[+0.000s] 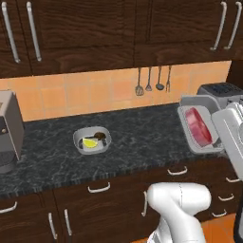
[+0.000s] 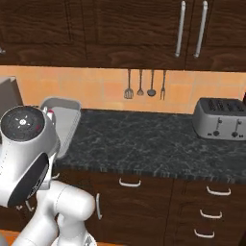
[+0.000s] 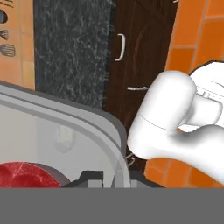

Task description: Take the meat container that has the steak and place it on the second highest rack of the freezer. Then take the vegetable container that has the lemon wedge and mushroom and place it on the highest rack of the freezer.

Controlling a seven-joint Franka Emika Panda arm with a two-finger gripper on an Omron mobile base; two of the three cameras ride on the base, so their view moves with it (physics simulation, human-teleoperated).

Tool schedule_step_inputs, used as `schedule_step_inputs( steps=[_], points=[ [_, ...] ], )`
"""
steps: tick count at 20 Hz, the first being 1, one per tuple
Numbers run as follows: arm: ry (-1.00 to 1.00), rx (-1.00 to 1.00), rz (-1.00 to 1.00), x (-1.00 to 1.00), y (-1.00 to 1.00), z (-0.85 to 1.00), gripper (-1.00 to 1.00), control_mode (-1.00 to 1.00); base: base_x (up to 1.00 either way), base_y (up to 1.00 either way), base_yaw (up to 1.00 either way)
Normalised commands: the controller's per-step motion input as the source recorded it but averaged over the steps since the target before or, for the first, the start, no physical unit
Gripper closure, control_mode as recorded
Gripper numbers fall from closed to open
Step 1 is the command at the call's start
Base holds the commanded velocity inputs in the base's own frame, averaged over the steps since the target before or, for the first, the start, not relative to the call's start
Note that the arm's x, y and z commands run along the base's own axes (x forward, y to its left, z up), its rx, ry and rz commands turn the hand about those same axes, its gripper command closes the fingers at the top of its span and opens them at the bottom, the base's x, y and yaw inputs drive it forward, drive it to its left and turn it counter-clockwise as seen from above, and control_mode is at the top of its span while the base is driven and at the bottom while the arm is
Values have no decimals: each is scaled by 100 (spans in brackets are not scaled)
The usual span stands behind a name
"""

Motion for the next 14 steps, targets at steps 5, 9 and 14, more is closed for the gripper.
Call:
schedule_step_inputs(
  steps=[5, 9, 14],
  points=[
    [0, 0, 0, 0, 0, 0, 100, 100, -81, -11, -67],
    [0, 0, 0, 0, 0, 0, 100, 100, -58, -2, -78],
    [0, 0, 0, 0, 0, 0, 100, 100, -23, -46, -66]
  ],
)
